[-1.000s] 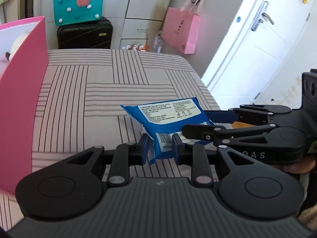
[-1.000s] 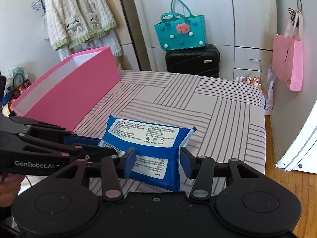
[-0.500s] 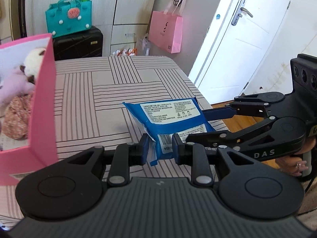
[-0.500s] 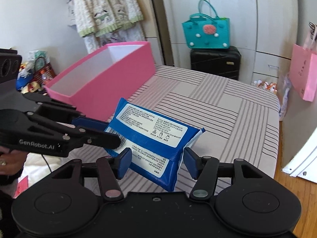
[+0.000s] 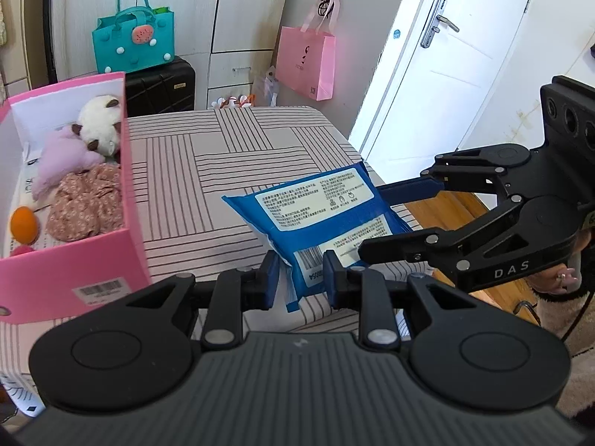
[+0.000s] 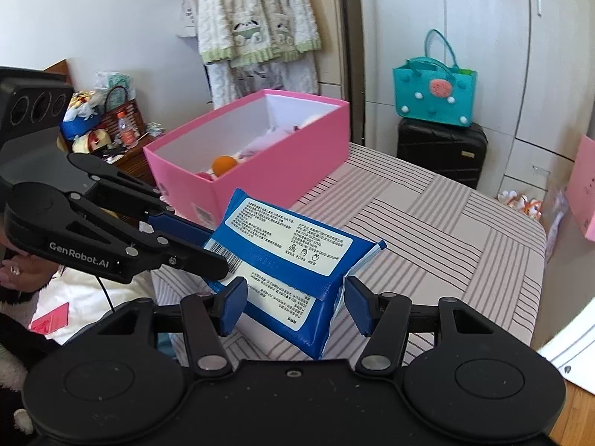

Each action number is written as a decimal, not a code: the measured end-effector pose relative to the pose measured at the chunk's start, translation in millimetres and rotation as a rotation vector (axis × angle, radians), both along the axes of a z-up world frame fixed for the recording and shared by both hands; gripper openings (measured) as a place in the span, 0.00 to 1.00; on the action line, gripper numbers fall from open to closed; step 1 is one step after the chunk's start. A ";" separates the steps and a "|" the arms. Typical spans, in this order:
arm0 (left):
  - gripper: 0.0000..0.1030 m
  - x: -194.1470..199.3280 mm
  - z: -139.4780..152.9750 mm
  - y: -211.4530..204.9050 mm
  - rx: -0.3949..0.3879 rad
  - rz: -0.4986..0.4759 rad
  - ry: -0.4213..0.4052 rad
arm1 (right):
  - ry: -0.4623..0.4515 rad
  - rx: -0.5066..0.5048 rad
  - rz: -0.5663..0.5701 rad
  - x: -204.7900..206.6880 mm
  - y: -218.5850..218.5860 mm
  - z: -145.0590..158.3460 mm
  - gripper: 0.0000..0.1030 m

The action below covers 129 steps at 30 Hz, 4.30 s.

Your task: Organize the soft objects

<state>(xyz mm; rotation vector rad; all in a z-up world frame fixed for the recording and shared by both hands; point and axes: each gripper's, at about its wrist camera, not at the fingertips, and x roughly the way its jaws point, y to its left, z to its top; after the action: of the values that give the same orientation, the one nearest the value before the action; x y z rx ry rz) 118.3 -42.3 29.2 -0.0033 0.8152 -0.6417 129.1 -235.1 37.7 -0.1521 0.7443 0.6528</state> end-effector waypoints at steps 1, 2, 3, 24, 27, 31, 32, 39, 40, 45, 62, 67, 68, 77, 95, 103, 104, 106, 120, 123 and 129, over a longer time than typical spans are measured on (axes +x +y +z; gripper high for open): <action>0.23 -2.0 2.0 2.8 0.002 0.002 -0.003 | -0.001 0.000 0.006 -1.4 2.2 1.6 0.62; 0.23 -4.3 3.1 4.6 0.003 0.004 -0.005 | -0.005 -0.003 0.015 -3.2 4.7 3.6 0.62; 0.23 -6.4 5.0 7.0 0.006 0.004 -0.008 | -0.009 -0.005 0.022 -4.8 7.0 5.6 0.62; 0.23 -42.5 27.0 54.8 -0.003 0.062 -0.056 | -0.100 -0.025 0.155 -16.3 56.5 34.0 0.69; 0.23 -43.3 33.9 64.2 -0.003 0.080 -0.084 | -0.106 -0.017 0.174 -11.6 64.2 36.3 0.69; 0.23 -40.1 43.2 76.8 -0.002 0.109 -0.118 | -0.113 0.008 0.199 -0.8 75.0 40.5 0.69; 0.23 -39.0 44.9 80.4 -0.001 0.116 -0.125 | -0.113 0.019 0.202 3.0 77.7 41.5 0.69; 0.23 -20.5 51.7 108.0 -0.007 0.195 -0.150 | -0.139 0.053 0.238 31.6 102.8 46.3 0.63; 0.23 -17.2 52.3 112.9 -0.010 0.208 -0.151 | -0.146 0.054 0.240 36.8 106.0 46.8 0.61; 0.23 9.0 53.2 137.4 -0.020 0.295 -0.162 | -0.141 0.076 0.257 70.3 120.6 48.1 0.36; 0.23 113.6 0.1 167.4 0.051 0.405 -0.042 | -0.023 -0.006 0.188 168.8 168.9 -4.2 0.24; 0.24 125.6 -13.8 165.2 0.074 0.395 -0.011 | 0.005 -0.038 0.175 177.4 174.5 -16.5 0.24; 0.24 126.9 -15.8 164.7 0.080 0.398 -0.010 | 0.004 -0.053 0.178 177.3 178.0 -18.0 0.24; 0.28 130.2 -19.5 156.1 0.133 0.438 -0.058 | -0.125 -0.129 0.131 165.8 185.2 -11.0 0.26; 0.44 66.6 19.3 144.1 0.117 0.403 -0.155 | -0.097 0.062 0.062 110.9 127.9 26.8 0.48; 0.61 28.3 44.6 128.4 0.107 0.346 -0.191 | -0.128 0.060 -0.037 82.2 102.2 45.8 0.71; 0.62 24.6 47.5 127.3 0.106 0.340 -0.192 | -0.133 0.051 -0.052 77.5 98.5 48.7 0.79; 0.72 17.9 53.1 125.2 0.104 0.331 -0.193 | -0.144 0.038 -0.085 70.4 90.7 53.7 0.91; 1.00 -23.0 63.5 101.0 0.139 0.372 -0.282 | -0.189 0.056 -0.336 18.6 38.9 59.5 1.00; 1.00 -29.6 56.4 97.9 0.125 0.404 -0.289 | -0.223 0.039 -0.376 6.1 37.9 55.2 1.00; 1.00 -39.2 41.0 92.1 0.114 0.467 -0.276 | -0.247 -0.004 -0.399 -23.1 40.3 51.6 1.00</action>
<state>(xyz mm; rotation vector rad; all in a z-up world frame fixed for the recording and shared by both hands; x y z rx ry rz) 79.1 49.8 70.1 -0.0011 0.5540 -0.1486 106.0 -194.8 89.3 -0.0819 0.5168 0.2466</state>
